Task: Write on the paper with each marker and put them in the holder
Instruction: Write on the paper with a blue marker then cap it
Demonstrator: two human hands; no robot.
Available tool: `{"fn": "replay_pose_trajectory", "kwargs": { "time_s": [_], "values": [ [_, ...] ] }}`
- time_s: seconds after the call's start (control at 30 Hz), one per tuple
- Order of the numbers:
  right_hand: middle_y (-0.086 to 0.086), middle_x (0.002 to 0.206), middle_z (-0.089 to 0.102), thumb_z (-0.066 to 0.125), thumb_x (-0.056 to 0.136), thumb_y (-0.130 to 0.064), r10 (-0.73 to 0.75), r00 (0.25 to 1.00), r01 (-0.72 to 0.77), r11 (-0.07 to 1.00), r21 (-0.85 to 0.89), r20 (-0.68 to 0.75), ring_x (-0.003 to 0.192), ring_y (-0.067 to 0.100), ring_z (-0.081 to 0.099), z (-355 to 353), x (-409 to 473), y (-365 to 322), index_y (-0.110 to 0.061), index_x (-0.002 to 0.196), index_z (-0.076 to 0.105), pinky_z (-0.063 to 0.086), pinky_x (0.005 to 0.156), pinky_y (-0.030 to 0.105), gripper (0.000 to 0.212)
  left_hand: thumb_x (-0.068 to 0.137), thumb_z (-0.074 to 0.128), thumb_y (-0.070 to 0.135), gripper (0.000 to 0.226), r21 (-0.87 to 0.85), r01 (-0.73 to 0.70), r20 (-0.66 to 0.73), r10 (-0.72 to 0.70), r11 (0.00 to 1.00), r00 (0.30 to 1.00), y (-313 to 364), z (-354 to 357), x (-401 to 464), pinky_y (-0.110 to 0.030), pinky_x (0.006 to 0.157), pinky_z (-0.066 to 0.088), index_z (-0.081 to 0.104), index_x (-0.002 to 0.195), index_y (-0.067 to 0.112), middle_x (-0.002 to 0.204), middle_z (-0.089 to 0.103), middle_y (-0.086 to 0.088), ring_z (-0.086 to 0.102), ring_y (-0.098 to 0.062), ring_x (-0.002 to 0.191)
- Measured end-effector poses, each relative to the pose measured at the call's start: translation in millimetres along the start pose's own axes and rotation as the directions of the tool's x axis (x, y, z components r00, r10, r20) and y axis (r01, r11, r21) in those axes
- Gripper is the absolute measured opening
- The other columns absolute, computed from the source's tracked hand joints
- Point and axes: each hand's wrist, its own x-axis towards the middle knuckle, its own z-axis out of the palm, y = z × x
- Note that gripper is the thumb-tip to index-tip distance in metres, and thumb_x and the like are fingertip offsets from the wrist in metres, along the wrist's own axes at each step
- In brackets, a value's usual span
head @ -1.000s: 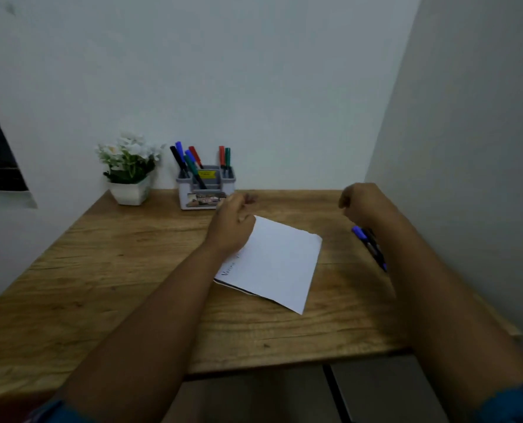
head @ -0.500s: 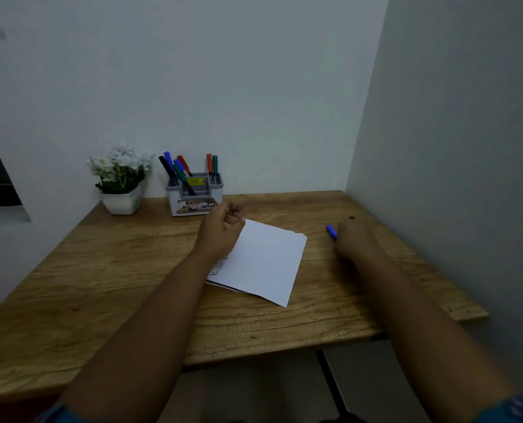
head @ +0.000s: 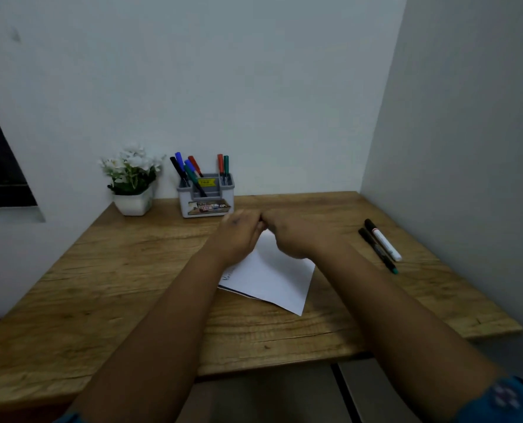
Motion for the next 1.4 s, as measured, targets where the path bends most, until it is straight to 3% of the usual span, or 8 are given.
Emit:
{"fn": "replay_pose_trajectory", "kwargs": {
  "time_s": [0.23,0.37,0.57,0.7,0.93,1.13,1.27,1.4],
  "values": [
    [0.002,0.140,0.051,0.036,0.105,-0.014,-0.154,0.971,0.169,0.983,-0.066,0.183,0.114,0.014,0.048,-16,13,9,-0.030,0.148,0.034,0.035,0.091,0.025,0.045,0.090,0.032,0.064,0.047,0.190,0.071,0.025,-0.077,0.979,0.997,-21,-11,0,-0.031,0.063,0.043,0.059,0.110,0.031,0.090,0.065,0.005,0.059,-0.015,0.081],
    [-0.034,0.109,0.050,0.037,0.103,-0.009,-0.235,0.950,0.236,0.972,0.019,0.204,0.084,-0.015,0.047,-30,16,23,-0.047,0.151,0.019,0.033,0.075,0.006,0.064,0.073,0.036,0.086,0.050,-0.108,0.266,-0.021,-0.270,0.958,0.963,-27,-20,-4,-0.027,0.065,0.042,0.049,0.101,0.046,0.095,0.058,0.023,0.055,-0.001,0.086],
    [0.004,0.104,0.067,0.046,0.104,-0.024,-0.041,0.991,0.126,0.601,0.789,-0.127,0.087,0.010,0.064,-16,33,49,-0.028,0.128,0.050,0.050,0.075,0.031,0.024,0.078,0.073,0.048,0.033,-0.315,0.402,0.338,-0.294,0.860,0.894,-59,-31,-9,-0.022,0.076,0.044,0.064,0.108,0.045,0.108,0.061,0.015,0.056,-0.006,0.100],
    [-0.008,0.093,0.075,0.069,0.089,-0.033,0.056,0.994,0.055,0.459,0.887,-0.090,0.084,0.006,0.070,2,45,50,-0.019,0.112,0.053,0.050,0.069,0.023,0.032,0.082,0.072,0.041,0.042,-0.183,0.406,0.530,-0.258,0.895,0.808,-65,-33,-12,-0.024,0.078,0.039,0.057,0.119,0.051,0.107,0.052,0.022,0.050,-0.004,0.095],
    [0.013,0.075,0.072,0.041,0.090,-0.066,-0.029,0.988,-0.128,0.399,0.908,0.152,0.056,0.012,0.057,32,56,40,-0.006,0.092,0.073,0.051,0.059,0.021,0.068,0.079,0.070,0.053,0.062,0.008,0.392,0.727,-0.275,0.920,0.630,-68,-33,-5,-0.033,0.103,0.030,0.041,0.134,0.057,0.146,0.041,0.003,0.038,-0.019,0.133],
    [0.011,0.090,0.075,0.078,0.078,-0.002,-0.189,0.974,-0.019,0.484,0.875,0.126,0.084,0.015,0.072,55,50,49,-0.002,0.088,0.075,0.056,0.072,0.020,0.011,0.073,0.077,0.048,0.062,-0.035,0.402,0.731,-0.251,0.915,0.635,-71,-32,1,-0.029,0.094,0.031,0.046,0.124,0.062,0.130,0.048,0.013,0.042,-0.009,0.117],
    [0.007,0.084,0.074,0.067,0.083,0.002,-0.179,0.984,0.078,0.512,0.855,0.018,0.077,0.009,0.067,58,54,43,-0.014,0.082,0.076,0.052,0.070,0.019,0.018,0.067,0.079,0.052,0.045,-0.058,0.421,0.704,-0.261,0.905,0.660,-72,-32,1,-0.020,0.078,0.036,0.048,0.089,0.075,0.116,0.053,0.014,0.047,-0.002,0.101],
    [0.003,0.078,0.074,0.068,0.083,0.006,-0.167,0.985,0.108,0.460,0.881,-0.034,0.074,0.008,0.067,64,54,41,-0.003,0.087,0.076,0.052,0.067,0.018,0.013,0.064,0.077,0.058,0.056,-0.025,0.404,0.714,-0.266,0.915,0.648,-70,-35,1,-0.015,0.075,0.033,0.043,0.105,0.076,0.112,0.052,0.020,0.046,0.005,0.098]
  ]
}}
